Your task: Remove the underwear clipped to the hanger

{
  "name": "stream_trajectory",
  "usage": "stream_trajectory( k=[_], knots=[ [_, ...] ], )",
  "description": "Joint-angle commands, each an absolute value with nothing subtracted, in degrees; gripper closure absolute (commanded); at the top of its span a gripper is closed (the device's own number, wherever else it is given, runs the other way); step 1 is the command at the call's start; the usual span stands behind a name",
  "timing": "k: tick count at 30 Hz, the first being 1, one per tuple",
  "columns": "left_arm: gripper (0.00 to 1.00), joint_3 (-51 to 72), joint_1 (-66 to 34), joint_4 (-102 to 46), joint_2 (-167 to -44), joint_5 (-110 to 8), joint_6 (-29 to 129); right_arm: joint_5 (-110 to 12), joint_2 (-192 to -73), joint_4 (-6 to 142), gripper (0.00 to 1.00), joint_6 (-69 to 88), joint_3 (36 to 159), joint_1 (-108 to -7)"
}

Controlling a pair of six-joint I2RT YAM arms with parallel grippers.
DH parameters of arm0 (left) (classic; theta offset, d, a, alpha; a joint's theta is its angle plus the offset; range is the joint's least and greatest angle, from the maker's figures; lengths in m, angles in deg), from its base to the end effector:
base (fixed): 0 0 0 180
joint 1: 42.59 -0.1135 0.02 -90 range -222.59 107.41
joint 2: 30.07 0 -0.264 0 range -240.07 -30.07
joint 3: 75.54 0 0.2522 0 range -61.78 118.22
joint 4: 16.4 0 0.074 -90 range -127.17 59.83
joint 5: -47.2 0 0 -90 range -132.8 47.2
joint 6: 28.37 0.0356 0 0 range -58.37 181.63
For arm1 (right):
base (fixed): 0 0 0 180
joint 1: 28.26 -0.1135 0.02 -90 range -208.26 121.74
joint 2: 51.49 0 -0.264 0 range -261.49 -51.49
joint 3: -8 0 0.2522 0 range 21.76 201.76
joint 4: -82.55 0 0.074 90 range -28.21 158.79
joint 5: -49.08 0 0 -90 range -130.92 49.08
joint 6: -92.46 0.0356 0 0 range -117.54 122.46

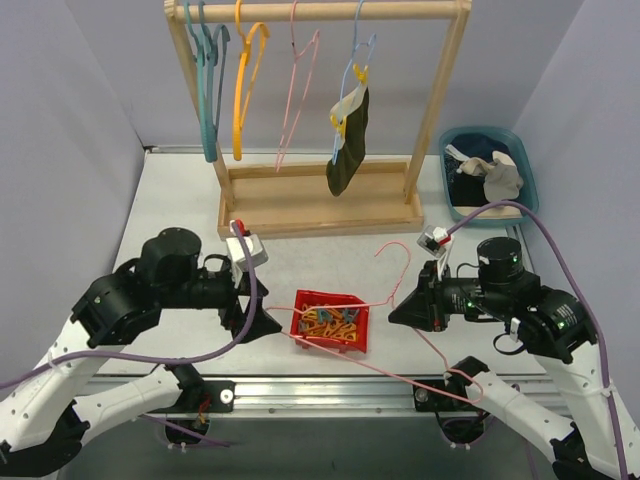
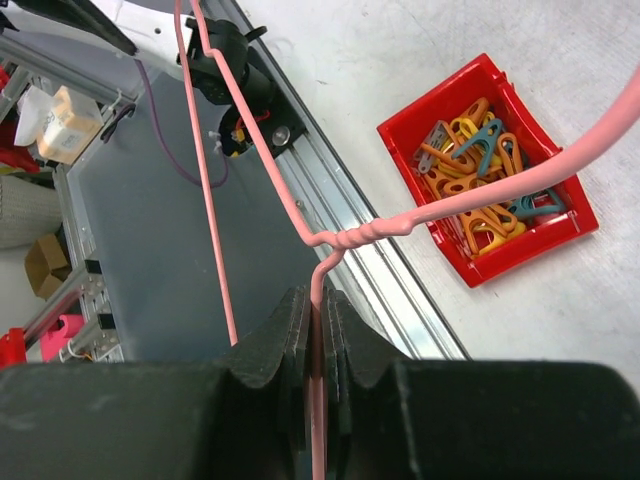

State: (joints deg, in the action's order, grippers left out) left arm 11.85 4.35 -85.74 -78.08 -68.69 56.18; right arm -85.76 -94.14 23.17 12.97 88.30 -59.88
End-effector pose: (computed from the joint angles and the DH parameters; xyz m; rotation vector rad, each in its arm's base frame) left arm 0.0775 -0.1057 0.4168 1.0448 1.9395 -1.0074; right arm 0.0871 0.0831 0.4097 -0.8991 1.8288 1.2338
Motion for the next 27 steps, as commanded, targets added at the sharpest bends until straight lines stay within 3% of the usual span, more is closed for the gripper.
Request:
stream_trajectory(
  k=[1, 4, 9, 13, 14, 15, 20, 21, 23, 24, 27],
  knots=[
    [0.06, 12.23, 3.91, -88.43, -80.51, -75.31, 58.9, -89.61, -94.38, 24.85, 1.0, 11.69, 90.84, -60.43],
    [0.0, 11.96, 3.82, -88.7, -82.97, -80.05, 59.61, -89.18, -94.12, 24.85, 1.0, 11.34, 91.1, -60.7],
    [0.24, 12.67, 3.55, -90.19, -85.52, -88.75, 61.28, -88.21, -93.94, 24.85, 1.0, 11.25, 91.63, -60.78],
    [0.63, 12.23, 3.55, -91.25, -86.5, -93.07, 61.46, -86.63, -94.03, 24.76, 1.0, 10.99, 92.69, -60.78],
    [0.88, 12.14, 3.55, -91.51, -86.32, -93.34, 61.46, -86.63, -94.03, 24.76, 1.0, 10.9, 92.69, -60.78],
    [0.97, 12.14, 3.55, -91.51, -85.8, -93.34, 61.46, -86.45, -94.03, 24.58, 1.0, 10.99, 92.69, -60.78],
    [0.97, 11.17, 3.64, -92.48, -83.86, -94.83, 63.13, -83.64, -93.85, 24.32, 1.0, 11.25, 92.95, -60.96],
    [0.97, 11.26, 3.56, -92.74, -83.25, -93.79, 63.13, -82.94, -93.77, 24.14, 0.79, 11.43, 93.21, -60.87],
    [0.97, 11.09, 3.55, -93.7, -82.54, -88.98, 62.69, -78.65, -93.85, 24.14, 0.55, 12.04, 93.47, -60.96],
    [0.97, 11.0, 3.55, -93.88, -81.58, -87.38, 62.51, -76.54, -93.77, 24.14, 0.38, 12.39, 93.83, -60.87],
    [0.97, 10.47, 3.47, -95.11, -80.09, -83.42, 62.16, -60.22, -92.28, 23.71, 0.11, 15.02, 96.37, -60.87]
  ],
)
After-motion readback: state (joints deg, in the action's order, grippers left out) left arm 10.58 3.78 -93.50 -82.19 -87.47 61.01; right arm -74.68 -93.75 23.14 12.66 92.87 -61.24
